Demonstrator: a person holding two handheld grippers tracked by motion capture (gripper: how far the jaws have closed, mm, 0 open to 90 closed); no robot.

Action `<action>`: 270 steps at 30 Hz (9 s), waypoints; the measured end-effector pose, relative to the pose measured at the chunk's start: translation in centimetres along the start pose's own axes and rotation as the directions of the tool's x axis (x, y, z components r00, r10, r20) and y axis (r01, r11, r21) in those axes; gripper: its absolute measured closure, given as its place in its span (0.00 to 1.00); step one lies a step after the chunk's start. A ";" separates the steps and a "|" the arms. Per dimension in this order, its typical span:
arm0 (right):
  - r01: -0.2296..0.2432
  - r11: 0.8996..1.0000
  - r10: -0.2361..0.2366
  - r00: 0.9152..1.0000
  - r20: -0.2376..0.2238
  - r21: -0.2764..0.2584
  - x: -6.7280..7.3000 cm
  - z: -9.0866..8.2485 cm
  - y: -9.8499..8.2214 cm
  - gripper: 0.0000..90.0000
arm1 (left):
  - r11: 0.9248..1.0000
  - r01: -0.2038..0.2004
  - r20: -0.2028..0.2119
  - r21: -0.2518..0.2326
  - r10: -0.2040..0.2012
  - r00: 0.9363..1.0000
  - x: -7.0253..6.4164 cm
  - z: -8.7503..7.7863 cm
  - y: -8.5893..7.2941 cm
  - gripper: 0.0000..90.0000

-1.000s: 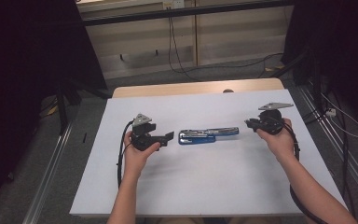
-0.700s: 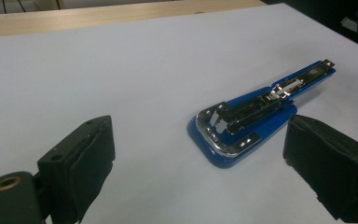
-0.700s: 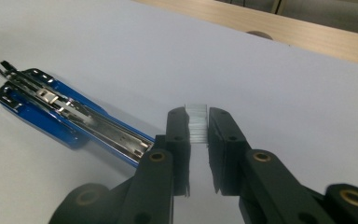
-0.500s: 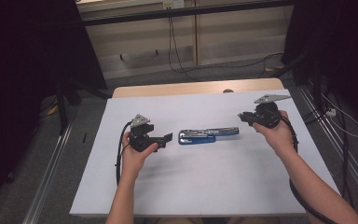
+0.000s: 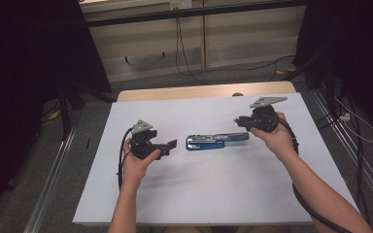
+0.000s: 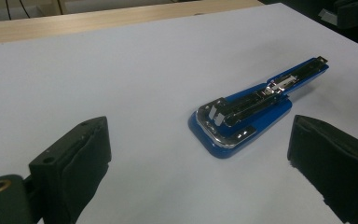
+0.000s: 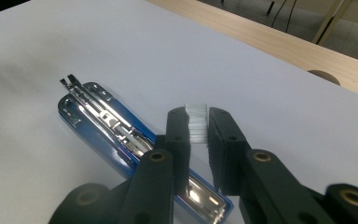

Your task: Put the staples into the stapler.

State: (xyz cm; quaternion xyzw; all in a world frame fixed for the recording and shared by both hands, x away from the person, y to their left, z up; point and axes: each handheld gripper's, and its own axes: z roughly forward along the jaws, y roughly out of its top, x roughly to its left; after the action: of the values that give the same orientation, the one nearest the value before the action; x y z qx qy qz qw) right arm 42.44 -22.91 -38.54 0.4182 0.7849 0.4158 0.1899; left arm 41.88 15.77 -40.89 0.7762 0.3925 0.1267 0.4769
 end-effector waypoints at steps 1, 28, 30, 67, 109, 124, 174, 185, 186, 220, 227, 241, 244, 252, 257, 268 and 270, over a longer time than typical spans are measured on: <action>0.007 1.000 -0.007 1.000 -0.010 -0.004 0.1 0.1 0.1 0.88 | 1.000 0.001 -0.001 0.002 -0.001 1.000 0.0 0.0 0.0 0.07; 0.068 0.997 -0.070 0.993 -0.093 -0.025 1.6 2.0 1.3 0.88 | 1.000 0.011 -0.013 -0.002 -0.011 1.000 0.5 -0.7 -0.2 0.07; 0.076 0.997 -0.079 0.992 -0.103 -0.028 1.7 2.2 1.3 0.88 | 1.000 0.016 -0.012 -0.005 -0.016 1.000 0.4 -0.7 -0.3 0.07; 0.212 0.977 -0.209 0.939 -0.272 -0.020 3.2 4.9 2.1 0.88 | 1.000 0.023 -0.019 0.019 -0.022 1.000 0.7 -0.7 -1.0 0.07; 0.275 0.961 -0.259 0.870 -0.420 -0.023 3.1 7.6 2.9 0.88 | 0.999 0.034 -0.037 0.020 -0.034 0.999 1.1 -0.6 -1.2 0.07; 0.298 0.954 -0.277 0.857 -0.435 -0.022 3.0 8.0 2.8 0.88 | 0.999 0.025 -0.040 0.034 -0.023 0.999 1.1 -0.4 -1.3 0.07; 0.407 0.913 -0.364 0.789 -0.496 -0.023 4.6 10.9 3.4 0.88 | 0.999 0.041 -0.034 0.020 -0.040 0.999 1.2 -0.7 -1.3 0.07; 0.418 0.908 -0.374 0.776 -0.508 -0.029 4.6 11.4 3.4 0.88 | 0.999 0.034 -0.036 0.033 -0.032 0.999 1.3 -0.7 -1.3 0.07; 0.425 0.905 -0.381 0.776 -0.503 -0.031 4.6 11.4 3.4 0.88 | 0.999 0.040 -0.036 0.030 -0.039 0.999 1.3 -0.6 -1.4 0.07; 0.471 0.881 -0.414 0.737 -0.535 -0.033 4.7 12.5 3.3 0.88 | 0.998 0.045 -0.045 0.048 -0.042 0.998 1.4 -0.2 -1.6 0.07; 0.479 0.877 -0.421 0.733 -0.534 -0.034 4.8 12.7 3.3 0.88 | 0.998 0.046 -0.048 0.047 -0.043 0.998 1.4 -0.2 -1.6 0.07; 0.478 0.877 -0.421 0.726 -0.544 -0.041 4.5 12.5 3.3 0.88 | 0.998 0.045 -0.050 0.046 -0.042 0.998 1.5 -0.2 -1.7 0.07; 0.476 0.878 -0.421 0.724 -0.546 -0.045 4.6 12.5 3.3 0.88 | 0.998 0.044 -0.050 0.048 -0.042 0.998 1.5 -0.2 -1.7 0.07; 0.478 0.878 -0.420 0.723 -0.549 -0.042 4.6 12.6 3.3 0.88 | 0.998 0.043 -0.052 0.050 -0.041 0.998 1.5 -0.3 -1.7 0.07; 0.479 0.877 -0.421 0.722 -0.549 -0.043 4.6 12.7 3.3 0.88 | 0.998 0.043 -0.052 0.048 -0.041 0.998 1.5 -0.2 -1.7 0.07; 0.471 0.881 -0.410 0.718 -0.562 -0.041 4.5 12.4 3.3 0.88 | 0.998 0.039 -0.052 0.053 -0.036 0.998 1.5 -0.2 -1.7 0.07; 0.472 0.880 -0.411 0.717 -0.563 -0.041 4.5 12.5 3.3 0.88 | 0.998 0.039 -0.054 0.052 -0.036 0.998 1.5 -0.2 -1.7 0.07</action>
State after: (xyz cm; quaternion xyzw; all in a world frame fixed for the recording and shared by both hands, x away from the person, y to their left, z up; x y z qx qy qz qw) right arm 49.55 -12.05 -42.91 0.0887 0.9032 0.4192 0.0246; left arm 41.93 17.42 -42.42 0.7774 0.4227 0.1278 0.4479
